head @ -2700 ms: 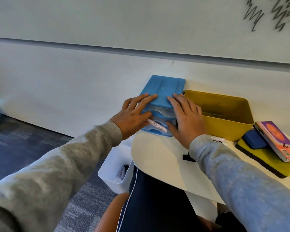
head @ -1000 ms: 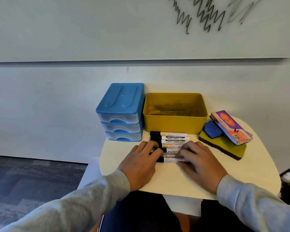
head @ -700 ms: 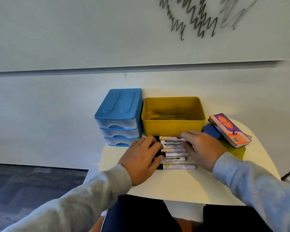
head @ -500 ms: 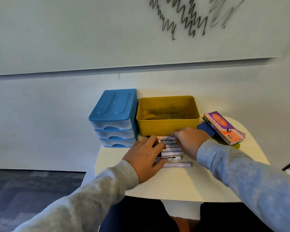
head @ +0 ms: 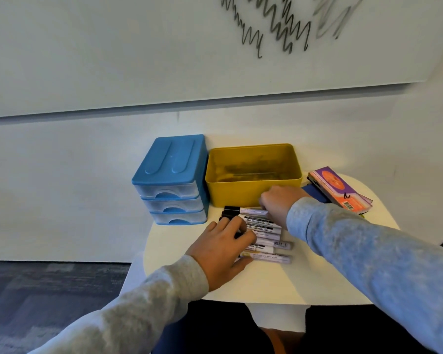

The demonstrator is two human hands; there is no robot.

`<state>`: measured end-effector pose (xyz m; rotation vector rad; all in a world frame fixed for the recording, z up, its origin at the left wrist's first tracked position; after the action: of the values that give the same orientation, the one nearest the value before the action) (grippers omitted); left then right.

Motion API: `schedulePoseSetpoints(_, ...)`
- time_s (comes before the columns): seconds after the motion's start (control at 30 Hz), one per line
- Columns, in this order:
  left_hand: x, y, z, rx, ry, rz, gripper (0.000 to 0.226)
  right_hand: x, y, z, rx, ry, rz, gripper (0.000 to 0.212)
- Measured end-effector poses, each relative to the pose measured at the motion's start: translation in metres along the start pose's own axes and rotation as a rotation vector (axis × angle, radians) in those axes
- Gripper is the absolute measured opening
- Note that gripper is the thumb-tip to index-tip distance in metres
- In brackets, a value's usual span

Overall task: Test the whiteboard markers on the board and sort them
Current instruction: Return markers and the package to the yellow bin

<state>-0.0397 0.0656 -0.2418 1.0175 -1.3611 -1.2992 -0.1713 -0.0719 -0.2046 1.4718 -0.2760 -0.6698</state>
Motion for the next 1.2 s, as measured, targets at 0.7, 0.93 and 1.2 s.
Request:
schedulePoseSetpoints(0.7,0.004,0.008,-0.007,0.021,-0.137,0.042,0.036,0.003,0.09,0.048,0.14,-0.012,0.299,0.014)
schedulePoseSetpoints(0.93,0.023,0.06,-0.017,-0.017,-0.107,0.088,0.028,0.072,0.074,0.049,0.025,-0.043,-0.015,0.013)
schedulePoseSetpoints(1.2,0.056,0.116,-0.039,0.095,-0.021,-0.007,0.026,0.094,0.058,0.051,0.11,-0.05,-0.02,0.021)
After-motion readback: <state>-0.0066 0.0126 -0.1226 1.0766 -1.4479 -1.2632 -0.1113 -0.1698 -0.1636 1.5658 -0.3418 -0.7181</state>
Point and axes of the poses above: each hand's wrist, its own x-axis towards the middle knuckle, its own y-axis out of the back of the hand, z = x × y, the point moved 2 cm from there along x, towards the middle knuckle, and after that the axes turned 9 degrees about y, right-handed, at the moved point
